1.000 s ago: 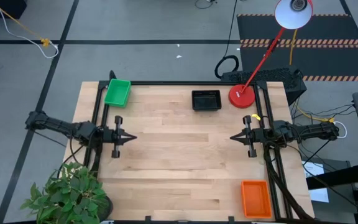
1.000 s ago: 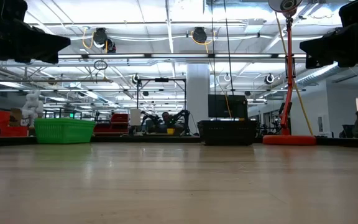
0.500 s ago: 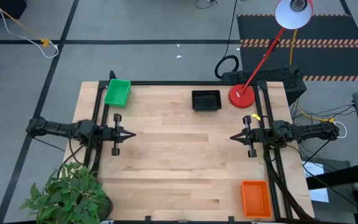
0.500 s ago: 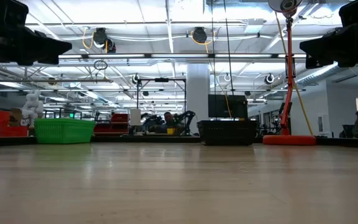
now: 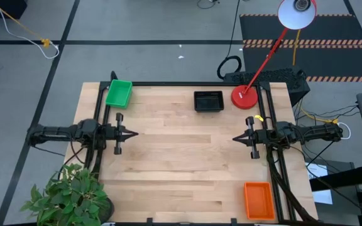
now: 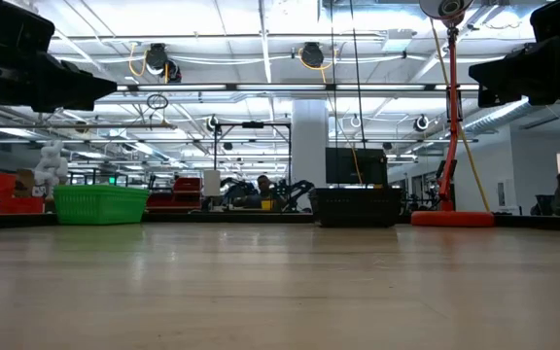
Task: Stack baskets by color
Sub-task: Return to Home Position
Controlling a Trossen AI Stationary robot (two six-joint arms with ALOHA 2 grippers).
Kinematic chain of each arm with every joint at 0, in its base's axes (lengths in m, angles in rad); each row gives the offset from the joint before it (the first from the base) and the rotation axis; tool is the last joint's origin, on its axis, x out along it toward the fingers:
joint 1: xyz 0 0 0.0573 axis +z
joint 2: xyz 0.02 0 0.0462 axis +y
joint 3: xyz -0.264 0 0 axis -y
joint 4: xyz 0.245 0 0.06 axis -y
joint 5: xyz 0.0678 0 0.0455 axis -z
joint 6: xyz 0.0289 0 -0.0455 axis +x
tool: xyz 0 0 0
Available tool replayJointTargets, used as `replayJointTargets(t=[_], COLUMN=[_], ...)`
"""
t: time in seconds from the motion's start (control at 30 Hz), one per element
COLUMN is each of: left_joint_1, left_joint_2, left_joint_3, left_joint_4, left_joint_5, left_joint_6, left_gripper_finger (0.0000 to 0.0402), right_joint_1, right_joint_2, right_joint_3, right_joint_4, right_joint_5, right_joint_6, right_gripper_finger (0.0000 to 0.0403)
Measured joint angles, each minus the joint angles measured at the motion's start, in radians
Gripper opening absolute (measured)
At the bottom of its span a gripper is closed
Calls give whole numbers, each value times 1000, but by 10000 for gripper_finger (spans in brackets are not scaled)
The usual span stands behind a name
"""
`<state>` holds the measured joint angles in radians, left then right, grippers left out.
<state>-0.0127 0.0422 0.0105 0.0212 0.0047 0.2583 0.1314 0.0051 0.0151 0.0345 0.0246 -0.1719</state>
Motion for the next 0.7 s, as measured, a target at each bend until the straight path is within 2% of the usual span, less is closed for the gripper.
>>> replayJointTargets(t=[0.27,0.7], left_joint_1=[67,92], left_joint_2=[-23,-37], left_joint_3=[0,0], left_joint_4=[14,2], left_joint_5=[75,81], left_joint_6=[8,-78], left_gripper_finger=[5,13], right_joint_1=[0,0], right_joint_2=[0,0], right_joint_3=[0,0], right_joint_4=[0,0], right_joint_5=[0,0], right_joint_6=[0,0], right_gripper_finger=[0,0])
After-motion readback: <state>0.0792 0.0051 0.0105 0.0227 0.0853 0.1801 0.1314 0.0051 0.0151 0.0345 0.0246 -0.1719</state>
